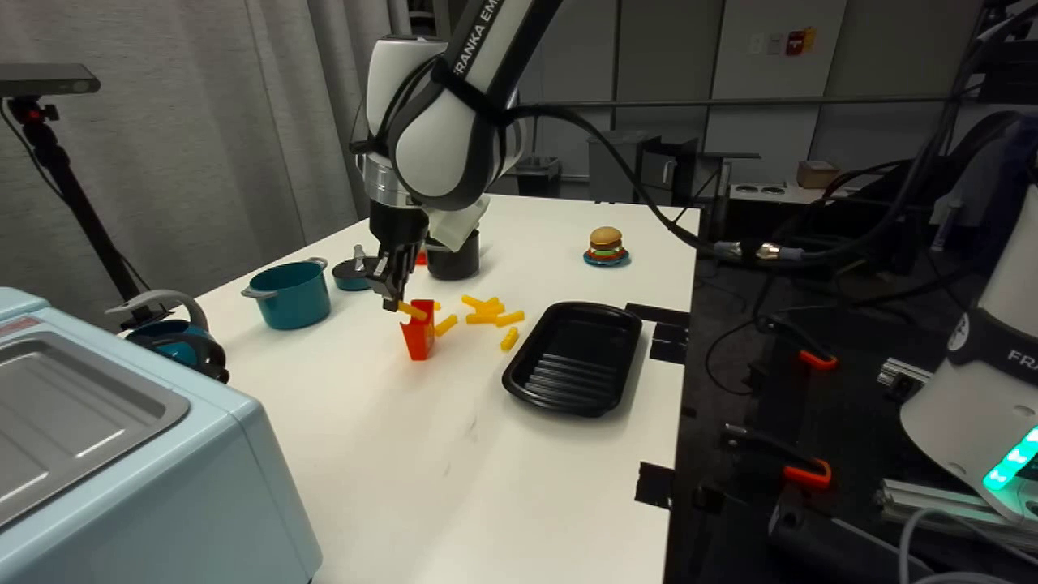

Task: Put a plastic french fry in the red packet

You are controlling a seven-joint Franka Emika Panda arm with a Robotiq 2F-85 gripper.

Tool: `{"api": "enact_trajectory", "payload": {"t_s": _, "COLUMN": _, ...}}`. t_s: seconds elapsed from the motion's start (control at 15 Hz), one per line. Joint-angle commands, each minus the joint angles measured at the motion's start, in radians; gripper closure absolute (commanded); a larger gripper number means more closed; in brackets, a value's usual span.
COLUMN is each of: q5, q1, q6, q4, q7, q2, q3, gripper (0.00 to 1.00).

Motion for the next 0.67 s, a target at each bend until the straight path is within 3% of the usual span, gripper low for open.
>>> {"api": "enact_trajectory", "payload": {"t_s": 0.0, "q5": -0.015, "q1": 0.004, "q6": 0.018, "q4": -0.01, "q7": 0.01, "q2": -0.009, "q3": -0.006, "gripper": 0.53}}
{"api": "enact_trajectory", "payload": {"t_s": 0.4, "q5": -0.01, "q1": 0.0, "q6": 0.019, "q4": -0.015, "q7": 0.007, "q2": -0.011, "q3": -0.001, "gripper": 0.07}}
{"api": "enact_trajectory", "payload": {"t_s": 0.47, "q5": -0.009, "q1": 0.0, "q6": 0.019, "q4": -0.018, "q7": 0.008, "q2": -0.015, "q3": 0.0, "gripper": 0.01}}
{"api": "enact_trajectory", "payload": {"t_s": 0.6, "q5": -0.009, "q1": -0.001, "q6": 0.017, "q4": -0.026, "q7": 0.007, "q2": -0.026, "q3": 0.001, "gripper": 0.0}}
